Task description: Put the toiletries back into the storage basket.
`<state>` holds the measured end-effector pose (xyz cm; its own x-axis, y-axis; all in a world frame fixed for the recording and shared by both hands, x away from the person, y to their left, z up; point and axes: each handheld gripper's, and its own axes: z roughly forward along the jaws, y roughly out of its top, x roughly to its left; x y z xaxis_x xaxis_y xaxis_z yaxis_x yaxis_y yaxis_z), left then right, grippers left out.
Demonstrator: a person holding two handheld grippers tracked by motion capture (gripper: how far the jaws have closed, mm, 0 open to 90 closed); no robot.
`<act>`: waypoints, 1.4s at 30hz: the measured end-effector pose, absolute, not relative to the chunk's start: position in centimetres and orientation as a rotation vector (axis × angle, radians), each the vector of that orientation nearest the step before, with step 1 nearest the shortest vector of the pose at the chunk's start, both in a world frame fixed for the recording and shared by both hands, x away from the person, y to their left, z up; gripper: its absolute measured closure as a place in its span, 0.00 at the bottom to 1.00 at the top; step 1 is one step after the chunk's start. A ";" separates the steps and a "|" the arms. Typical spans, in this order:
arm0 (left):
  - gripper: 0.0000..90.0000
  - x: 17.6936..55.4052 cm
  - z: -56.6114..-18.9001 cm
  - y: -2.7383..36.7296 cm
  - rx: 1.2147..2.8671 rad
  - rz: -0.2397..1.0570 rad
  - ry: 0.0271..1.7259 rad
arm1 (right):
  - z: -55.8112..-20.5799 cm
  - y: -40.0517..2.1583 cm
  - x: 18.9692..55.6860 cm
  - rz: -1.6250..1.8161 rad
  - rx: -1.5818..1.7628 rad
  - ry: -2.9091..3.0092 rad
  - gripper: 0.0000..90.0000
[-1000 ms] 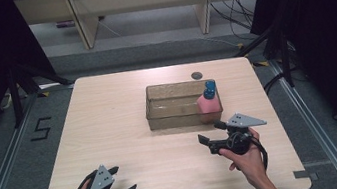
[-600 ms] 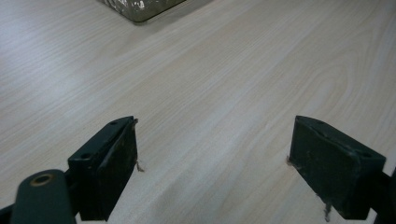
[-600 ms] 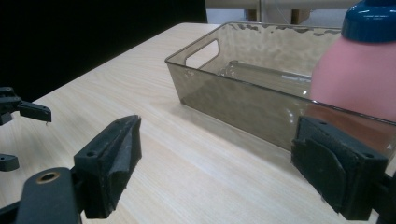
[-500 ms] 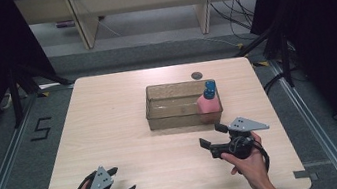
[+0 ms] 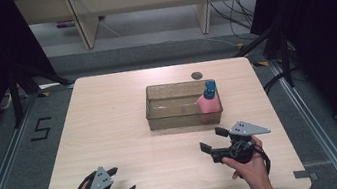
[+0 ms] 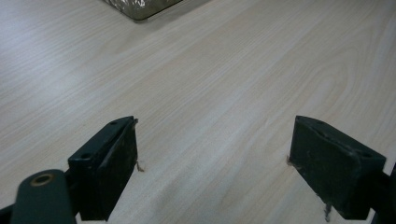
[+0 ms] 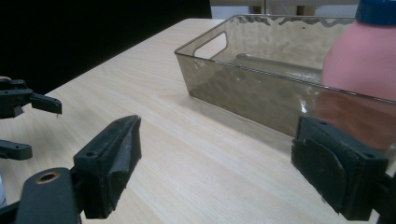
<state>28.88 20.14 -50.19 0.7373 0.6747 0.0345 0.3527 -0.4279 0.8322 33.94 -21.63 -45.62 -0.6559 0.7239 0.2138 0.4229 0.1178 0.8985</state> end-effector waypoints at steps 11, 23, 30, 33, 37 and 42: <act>0.17 28.9 -50.2 20.1 2.045 0.457 0.778 | -46.1 -21.9 33.0 1.547 1.146 2.129 0.18; 0.17 28.7 -49.8 20.2 1.950 0.439 0.782 | -46.7 -22.4 32.0 1.572 1.113 2.134 0.18; 0.17 28.5 -49.7 20.1 1.954 0.448 0.728 | -47.1 -23.4 31.3 1.568 1.100 2.111 0.17; 0.16 28.6 -49.8 20.0 1.973 0.450 0.710 | -47.2 -23.7 31.1 1.549 1.106 2.106 0.17; 0.16 28.6 -49.8 20.0 1.984 0.455 0.705 | -47.3 -24.0 30.7 1.552 1.101 2.107 0.17; 0.17 28.6 -49.8 20.0 1.987 0.458 0.704 | -47.3 -24.0 30.0 1.571 1.164 2.104 0.17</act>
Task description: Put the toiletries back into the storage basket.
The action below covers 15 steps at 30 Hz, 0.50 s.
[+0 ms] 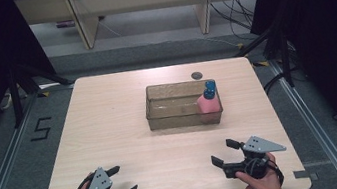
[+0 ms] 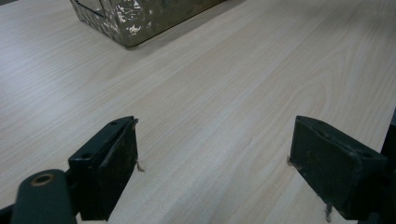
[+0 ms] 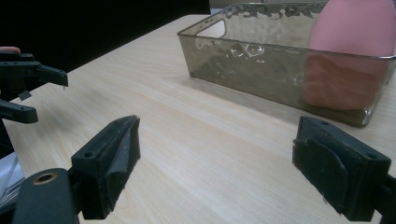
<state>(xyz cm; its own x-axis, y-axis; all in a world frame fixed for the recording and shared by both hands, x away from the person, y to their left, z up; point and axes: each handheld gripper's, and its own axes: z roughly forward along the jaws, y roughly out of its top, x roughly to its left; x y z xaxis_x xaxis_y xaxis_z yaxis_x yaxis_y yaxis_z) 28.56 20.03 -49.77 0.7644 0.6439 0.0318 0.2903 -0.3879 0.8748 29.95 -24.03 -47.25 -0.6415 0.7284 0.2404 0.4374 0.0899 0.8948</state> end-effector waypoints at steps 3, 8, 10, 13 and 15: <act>0.17 28.6 -49.7 20.0 1.988 0.459 0.702 | -47.5 -24.2 30.0 1.580 1.125 2.093 0.17; 0.17 28.5 -49.8 20.0 1.986 0.460 0.710 | -47.6 -24.2 29.6 1.579 1.103 2.098 0.17; 0.16 28.5 -49.7 20.0 1.993 0.461 0.715 | -47.6 -24.2 29.5 1.567 1.099 2.114 0.17; 0.17 28.5 -49.8 20.0 1.995 0.463 0.717 | -47.7 -24.1 29.3 1.586 1.127 2.123 0.17; 0.17 28.5 -49.8 20.0 1.987 0.462 0.718 | -47.7 -24.2 29.3 1.549 1.101 2.143 0.17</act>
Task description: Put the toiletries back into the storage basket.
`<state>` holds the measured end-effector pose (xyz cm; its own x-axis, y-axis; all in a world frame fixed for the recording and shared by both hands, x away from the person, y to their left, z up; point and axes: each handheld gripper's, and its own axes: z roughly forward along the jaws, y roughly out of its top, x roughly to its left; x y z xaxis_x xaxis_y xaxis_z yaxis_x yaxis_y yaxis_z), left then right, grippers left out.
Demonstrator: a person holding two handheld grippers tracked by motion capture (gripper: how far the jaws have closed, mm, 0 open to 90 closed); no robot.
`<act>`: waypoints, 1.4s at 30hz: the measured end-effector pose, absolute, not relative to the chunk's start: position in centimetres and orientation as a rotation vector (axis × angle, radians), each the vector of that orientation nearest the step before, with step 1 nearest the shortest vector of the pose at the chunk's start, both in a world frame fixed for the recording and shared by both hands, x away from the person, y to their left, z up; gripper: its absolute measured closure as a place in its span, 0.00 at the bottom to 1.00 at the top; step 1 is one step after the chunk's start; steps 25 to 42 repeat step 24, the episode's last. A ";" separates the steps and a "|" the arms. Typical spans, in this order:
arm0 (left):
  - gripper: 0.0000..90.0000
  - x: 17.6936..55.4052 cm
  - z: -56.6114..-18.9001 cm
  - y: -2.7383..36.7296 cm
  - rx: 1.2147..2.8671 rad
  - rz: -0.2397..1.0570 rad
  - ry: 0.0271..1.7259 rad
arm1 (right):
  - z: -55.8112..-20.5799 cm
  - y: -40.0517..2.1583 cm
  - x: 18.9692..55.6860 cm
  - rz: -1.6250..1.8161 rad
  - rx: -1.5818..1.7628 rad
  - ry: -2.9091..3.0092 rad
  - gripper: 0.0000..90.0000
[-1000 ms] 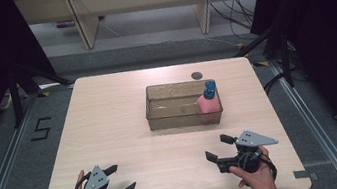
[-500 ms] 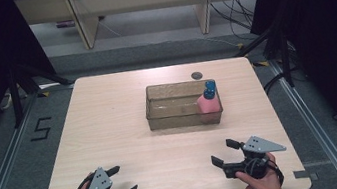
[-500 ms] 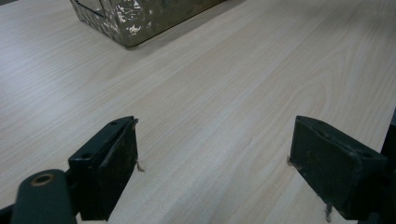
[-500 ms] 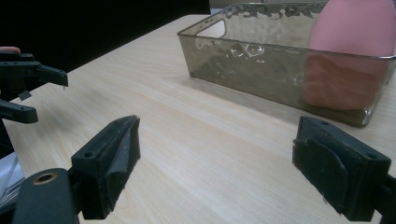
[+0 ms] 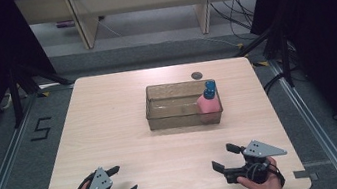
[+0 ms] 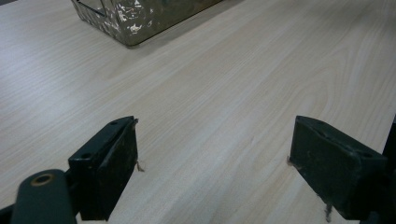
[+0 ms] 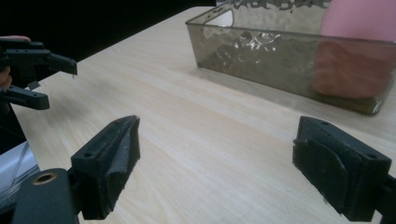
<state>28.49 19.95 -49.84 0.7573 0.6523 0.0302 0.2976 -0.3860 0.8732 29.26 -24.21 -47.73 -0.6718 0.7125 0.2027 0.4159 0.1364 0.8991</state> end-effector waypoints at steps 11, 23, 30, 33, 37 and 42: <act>0.17 28.6 -50.0 19.9 1.989 0.458 0.723 | -48.3 -23.7 28.8 1.560 1.113 2.183 0.17; 0.17 28.7 -50.2 20.0 2.013 0.470 0.737 | -48.3 -23.6 28.7 1.540 1.111 2.190 0.17; 0.17 28.7 -50.2 20.0 2.013 0.470 0.737 | -48.3 -23.6 28.7 1.540 1.111 2.190 0.17; 0.17 28.7 -50.2 20.0 2.013 0.470 0.737 | -48.3 -23.6 28.7 1.540 1.111 2.190 0.17; 0.17 28.7 -50.2 20.0 2.013 0.470 0.737 | -48.3 -23.6 28.7 1.540 1.111 2.190 0.17; 0.17 28.7 -50.2 20.0 2.013 0.470 0.737 | -48.3 -23.6 28.7 1.540 1.111 2.190 0.17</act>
